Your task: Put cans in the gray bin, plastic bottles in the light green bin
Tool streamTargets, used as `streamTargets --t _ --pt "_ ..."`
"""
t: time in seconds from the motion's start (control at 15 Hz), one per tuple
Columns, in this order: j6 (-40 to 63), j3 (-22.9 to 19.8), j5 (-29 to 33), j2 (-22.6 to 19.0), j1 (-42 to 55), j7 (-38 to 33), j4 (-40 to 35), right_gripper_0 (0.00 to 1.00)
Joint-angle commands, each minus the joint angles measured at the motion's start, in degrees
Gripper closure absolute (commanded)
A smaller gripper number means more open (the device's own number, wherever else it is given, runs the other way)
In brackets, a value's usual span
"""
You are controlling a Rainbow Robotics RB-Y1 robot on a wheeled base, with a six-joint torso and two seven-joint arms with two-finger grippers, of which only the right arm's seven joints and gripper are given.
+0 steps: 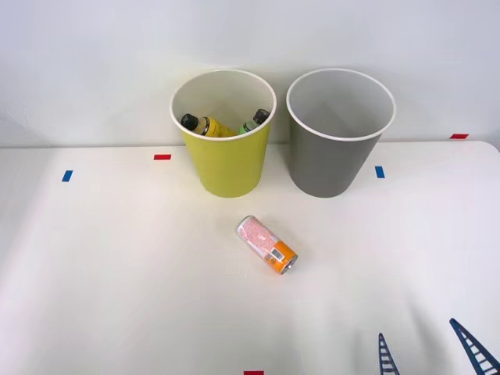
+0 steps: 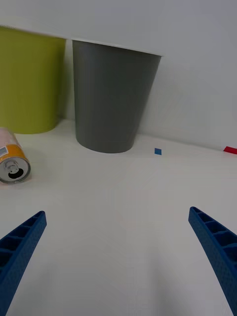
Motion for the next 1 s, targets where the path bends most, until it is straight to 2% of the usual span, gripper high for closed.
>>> streamTargets --t 0.07,0.27,0.53,0.73,1.0 --pt "13.4 2.0 -2.5 -5.8 -2.7 0.0 -7.0 0.00" --pt "25.0 5.2 -8.8 -12.2 -5.3 0.0 -13.0 0.00" --pt "50.6 6.5 -10.4 -20.0 -7.9 -0.9 -27.2 0.00" --pt "69.7 8.4 -8.4 -22.8 -11.1 -1.8 -36.1 0.00" --pt "82.3 13.1 -7.8 -23.6 -20.1 -5.9 -38.3 0.00"
